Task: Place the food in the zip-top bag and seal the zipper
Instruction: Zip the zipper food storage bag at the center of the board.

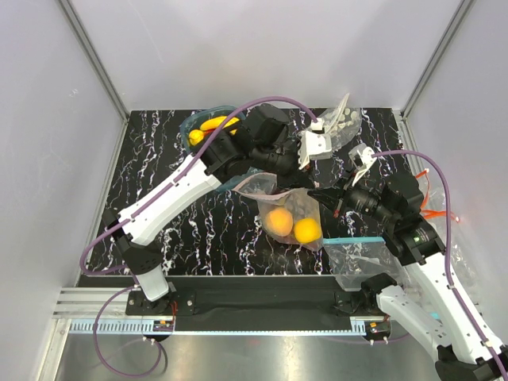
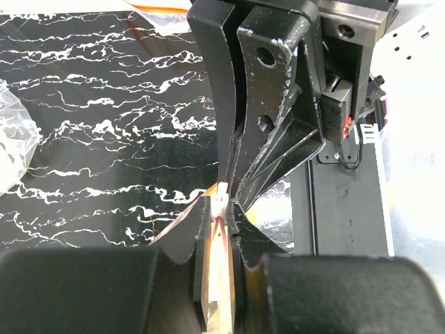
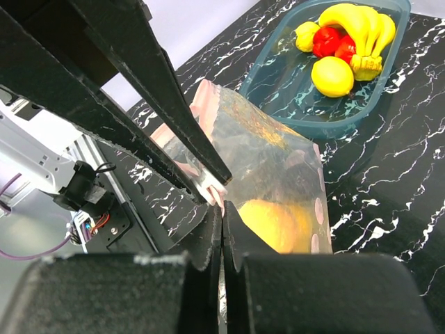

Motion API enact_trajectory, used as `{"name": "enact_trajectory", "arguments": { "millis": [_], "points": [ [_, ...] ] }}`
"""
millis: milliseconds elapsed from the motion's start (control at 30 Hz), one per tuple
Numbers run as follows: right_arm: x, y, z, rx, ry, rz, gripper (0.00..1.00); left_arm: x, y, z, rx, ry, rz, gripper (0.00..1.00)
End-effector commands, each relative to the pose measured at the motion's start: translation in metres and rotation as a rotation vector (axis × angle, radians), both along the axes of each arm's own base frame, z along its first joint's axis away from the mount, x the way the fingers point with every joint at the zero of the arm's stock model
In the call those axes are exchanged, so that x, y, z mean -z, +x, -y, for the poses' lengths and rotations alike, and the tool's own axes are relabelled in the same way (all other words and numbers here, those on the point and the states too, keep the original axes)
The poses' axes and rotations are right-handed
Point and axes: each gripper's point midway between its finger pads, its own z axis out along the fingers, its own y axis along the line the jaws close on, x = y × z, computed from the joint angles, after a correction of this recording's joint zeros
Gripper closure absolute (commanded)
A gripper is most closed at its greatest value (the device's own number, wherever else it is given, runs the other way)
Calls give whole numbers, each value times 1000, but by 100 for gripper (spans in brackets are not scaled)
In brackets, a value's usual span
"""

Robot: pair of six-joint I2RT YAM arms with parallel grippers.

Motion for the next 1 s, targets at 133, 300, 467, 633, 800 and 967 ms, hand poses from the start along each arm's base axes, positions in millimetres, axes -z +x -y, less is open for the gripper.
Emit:
{"name": "enact_trajectory", "arguments": {
  "millis": [133,300,467,633,800,967],
  "points": [
    [-21,1,11,68,22,88,100,-9,4,-6,-41,-26,59,100],
    [-27,4,25,162,39,111,100,-7,15,-17,-124,-9,105,100],
    [-23,21,51,360,37,71,100,10,26,-29,-210,41,108,100],
    [-20,33,70,493,36,39,100,18,40,-44,-289,37,90,100],
    [-17,42,86,605,39,20,100,20,51,-66,-393,22,73,100],
    [-16,51,95,672,17,4,100,32,64,-91,-589,94,28,100]
  ]
}}
